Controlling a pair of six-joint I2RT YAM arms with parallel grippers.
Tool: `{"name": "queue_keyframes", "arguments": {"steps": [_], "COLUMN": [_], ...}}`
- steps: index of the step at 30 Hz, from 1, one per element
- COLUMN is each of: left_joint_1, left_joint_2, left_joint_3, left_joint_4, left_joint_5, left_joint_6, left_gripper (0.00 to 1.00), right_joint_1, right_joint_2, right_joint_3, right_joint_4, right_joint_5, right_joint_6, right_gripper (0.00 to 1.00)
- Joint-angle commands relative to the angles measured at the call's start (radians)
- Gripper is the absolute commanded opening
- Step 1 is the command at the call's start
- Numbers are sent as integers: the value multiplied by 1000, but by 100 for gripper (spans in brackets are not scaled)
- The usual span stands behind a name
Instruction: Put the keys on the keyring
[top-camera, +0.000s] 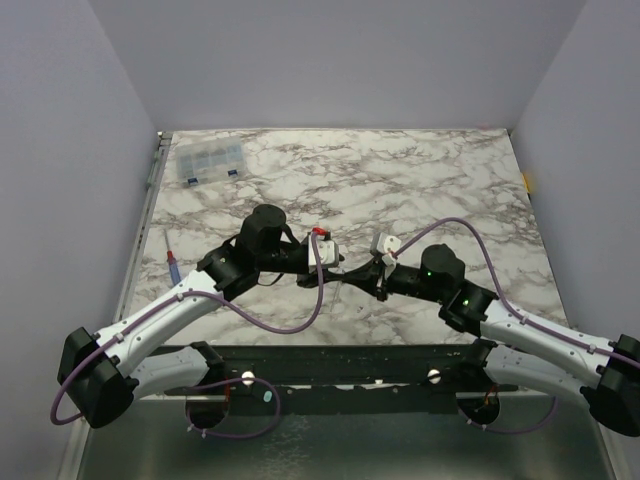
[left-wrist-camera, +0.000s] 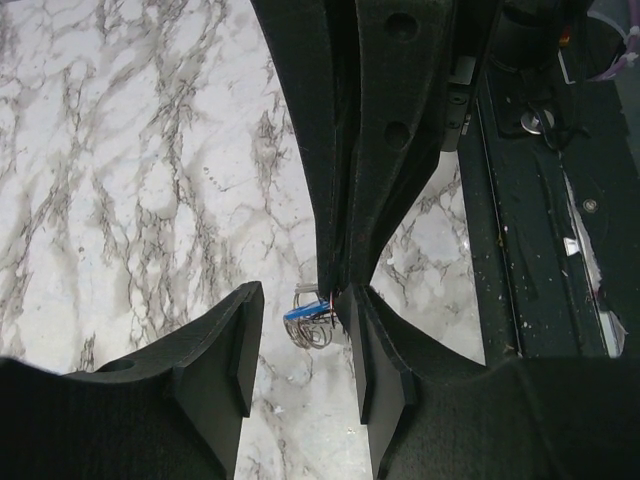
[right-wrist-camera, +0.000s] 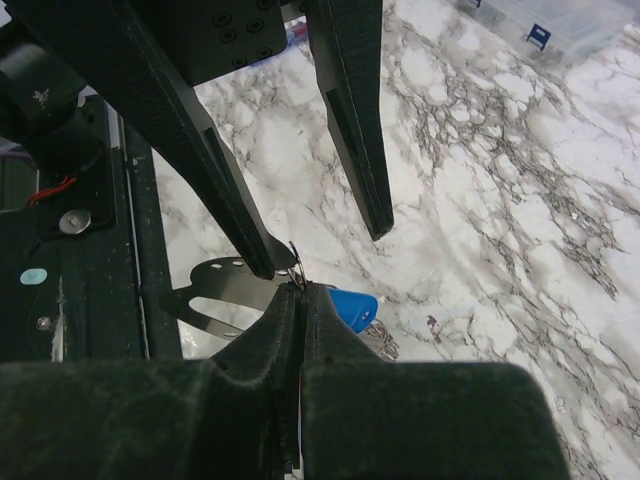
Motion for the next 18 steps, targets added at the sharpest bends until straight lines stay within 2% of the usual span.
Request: {"name": "queue_keyframes", "arguments": {"steps": [1, 10, 14, 16, 18], "left_joint_1": [2, 2, 2, 2, 3], "left_joint_2": [-1, 12, 27, 32, 33], "left_joint_3": [-26, -27, -21, -20, -20], "left_joint_4": [-20, -18, -19, -15, -13], "left_joint_5": [41, 45, 55, 60, 64], "left_joint_6": [5, 9, 14, 15, 14], "left_gripper": [46, 28, 9, 7, 12], "right_joint_1": [2, 3, 2, 2, 2], "right_joint_2": [-22, -41, -38, -39, -41], "right_joint_3": [47, 54, 62, 64, 66], "right_joint_4": [23, 14, 6, 7, 7], "right_joint_5": [30, 50, 49, 47, 49], "right_joint_6": [14, 37, 54, 63, 70], "right_gripper": [1, 1, 1, 1, 1]}}
